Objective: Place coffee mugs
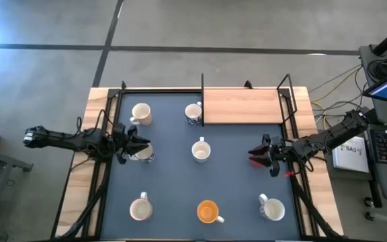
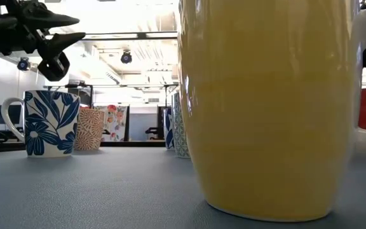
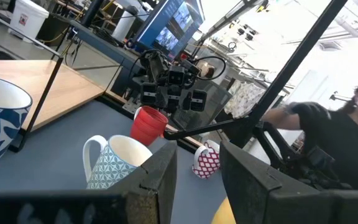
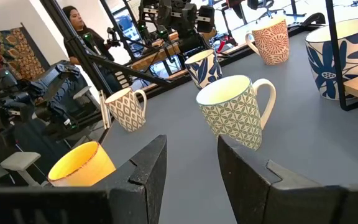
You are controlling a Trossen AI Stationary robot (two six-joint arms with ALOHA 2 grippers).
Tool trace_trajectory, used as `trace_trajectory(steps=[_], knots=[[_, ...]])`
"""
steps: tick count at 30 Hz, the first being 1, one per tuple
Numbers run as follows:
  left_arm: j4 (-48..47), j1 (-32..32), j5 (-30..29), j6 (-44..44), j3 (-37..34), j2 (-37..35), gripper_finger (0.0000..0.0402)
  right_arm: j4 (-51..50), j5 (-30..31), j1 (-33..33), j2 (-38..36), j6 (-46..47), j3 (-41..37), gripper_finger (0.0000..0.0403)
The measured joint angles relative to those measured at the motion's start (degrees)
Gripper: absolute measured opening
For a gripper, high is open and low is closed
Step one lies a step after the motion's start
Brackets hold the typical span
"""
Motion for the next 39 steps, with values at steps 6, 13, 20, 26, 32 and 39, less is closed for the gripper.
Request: trace_trajectory(steps=[6,13,20,26,32,39], knots=[[0.0,0.0,0.0,-0.01,0.0,0.0,0.0103,-0.01,0.0,0.0,0.0,0.0,0.0,0.0132],[0.0,0.0,0.0,0.0,0.0,-0.01,0.0103,-0.01,0.0,0.0,0.0,0.0,0.0,0.0132],[0.0,0.0,0.0,0.0,0.0,-0.01,0.0103,-0.01,0.0,0.0,0.0,0.0,0.0,0.0132],[0.0,0.0,0.0,-0.01,0.0,-0.01,0.0103,0.0,0.0,0.0,0.0,0.0,0.0,0.0132],[-0.01,0.01,-0.04,-0.02,0.0,0.0,0.0103,-0.01,0.0,0.0,0.0,0.0,0.0,0.0132],[0.23,-0.01,-5.84,1.54,0.0,0.29,0.0103,-0.01,0.0,0.0,0.0,0.0,0.0,0.0132]])
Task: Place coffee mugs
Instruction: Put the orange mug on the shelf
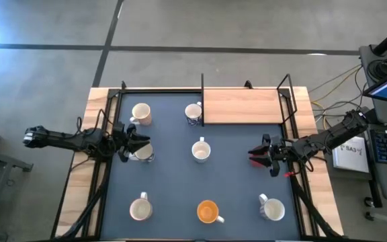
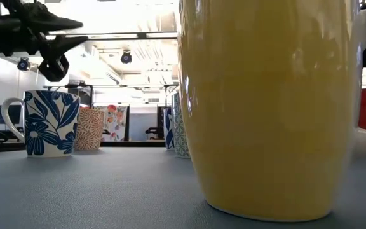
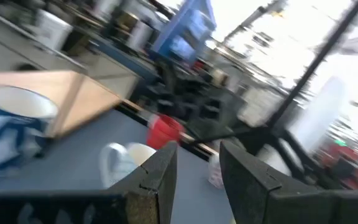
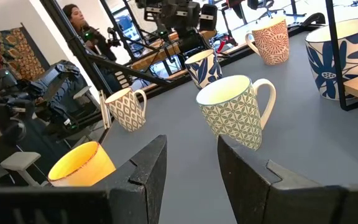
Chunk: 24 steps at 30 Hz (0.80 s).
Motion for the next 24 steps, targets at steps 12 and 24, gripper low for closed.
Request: trace_trajectory(steps=[12,24], knots=[[0.93,0.02,-21.4,0.02,-0.01,0.24,0.0103,0.01,0.0,0.0,0.0,0.0,0.0,0.0132],[6.04,0.02,-19.22,2.14,0.13,1.49,0.0103,0.01,0.0,0.0,0.0,0.0,0.0,0.0132]])
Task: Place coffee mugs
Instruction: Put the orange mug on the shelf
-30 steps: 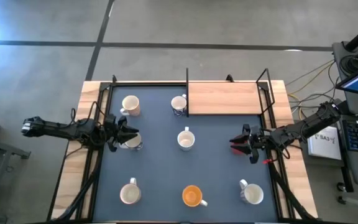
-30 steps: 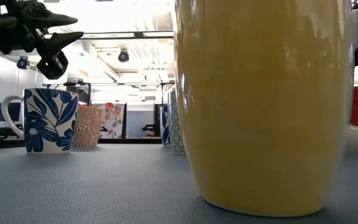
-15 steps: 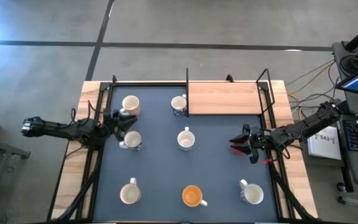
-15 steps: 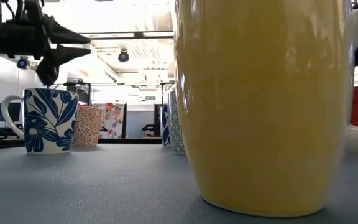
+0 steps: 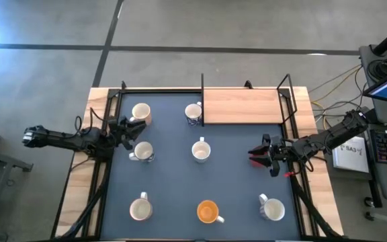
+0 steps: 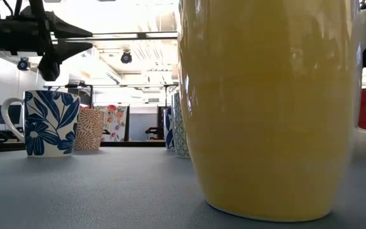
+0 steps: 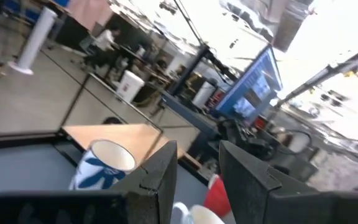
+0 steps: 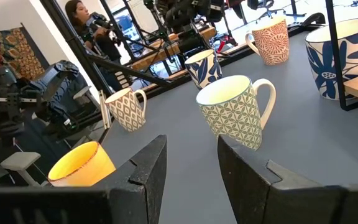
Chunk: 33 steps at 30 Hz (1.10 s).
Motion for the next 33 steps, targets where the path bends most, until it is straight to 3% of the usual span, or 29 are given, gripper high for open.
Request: trace_trajectory(steps=[7,15,21,33], knots=[[-5.1,-0.01,3.02,-0.8,7.24,7.6,0.0103,0.0,0.01,0.0,0.0,0.0,0.0,0.0132],[-30.6,0.0,3.1,-1.11,22.98,22.99,0.0103,0.0,0.0,0.0,0.0,0.0,0.0,0.0132],[-42.51,1.25,3.11,-1.14,31.46,33.03,0.0103,0.0,0.01,0.0,0.0,0.0,0.0,0.0132],[-56.04,17.07,6.8,-7.45,40.25,45.63,0.0103,0.0,0.02,0.0,0.0,0.0,0.0,0.0132]])
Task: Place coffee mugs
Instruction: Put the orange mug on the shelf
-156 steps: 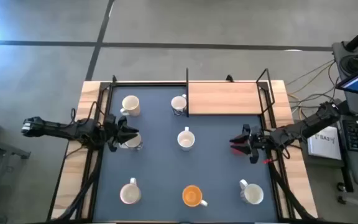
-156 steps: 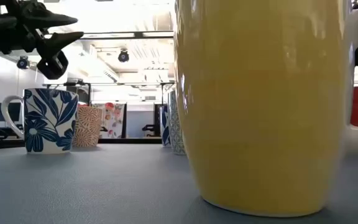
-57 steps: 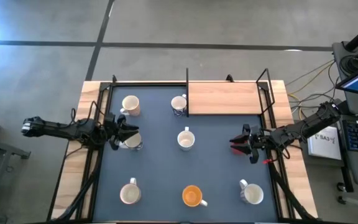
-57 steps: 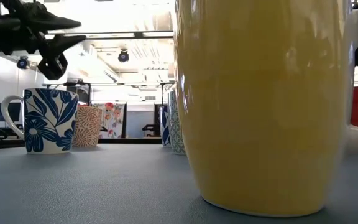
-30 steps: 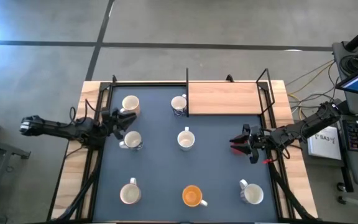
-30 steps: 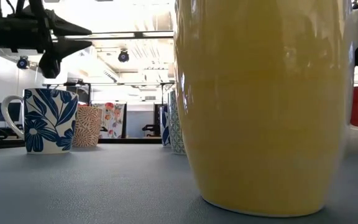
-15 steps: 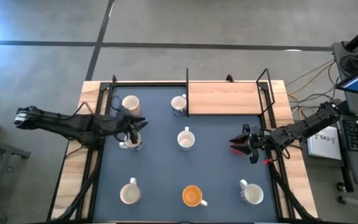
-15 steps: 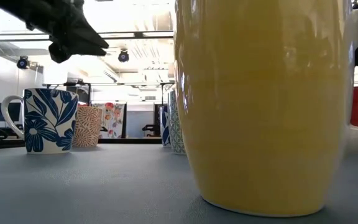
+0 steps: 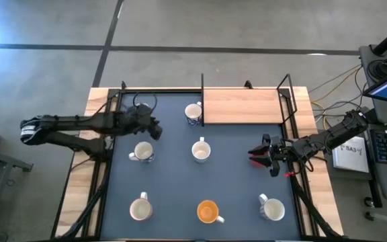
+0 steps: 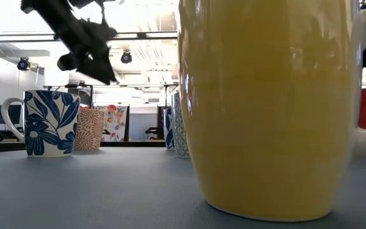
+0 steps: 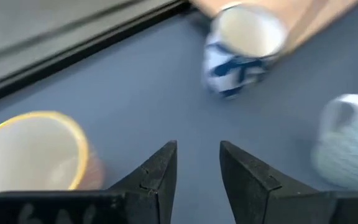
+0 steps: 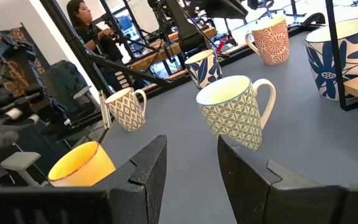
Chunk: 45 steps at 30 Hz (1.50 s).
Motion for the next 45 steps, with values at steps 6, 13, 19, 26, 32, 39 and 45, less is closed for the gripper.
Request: trace_trajectory(steps=[6,13,19,26,32,39,45], knots=[[-11.94,4.05,1.11,-0.96,7.16,7.53,0.0103,0.0,-0.01,0.0,0.0,0.0,0.0,0.0132],[-20.14,6.8,0.21,-5.4,13.39,15.01,0.0121,0.0,0.0,0.0,0.0,0.0,0.0,0.0132],[-20.18,8.06,0.67,-7.9,13.85,18.6,0.0158,0.0,0.0,0.0,0.0,0.0,0.0,0.0132],[-20.7,8.56,-0.63,-10.91,13.77,19.09,0.0197,0.0,-0.02,0.0,0.0,0.0,0.0,0.0132],[-21.37,9.71,-2.72,-9.62,12.15,19.89,0.0202,0.0,-0.01,0.0,0.0,0.0,0.0,0.0132],[-21.47,11.28,-2.76,-5.19,11.32,24.73,0.0172,0.0,-0.02,0.0,0.0,0.0,0.0,0.0132],[-20.57,11.74,-2.78,0.1,11.29,28.54,0.0106,-0.01,0.0,0.0,0.0,0.0,0.0,0.0132]])
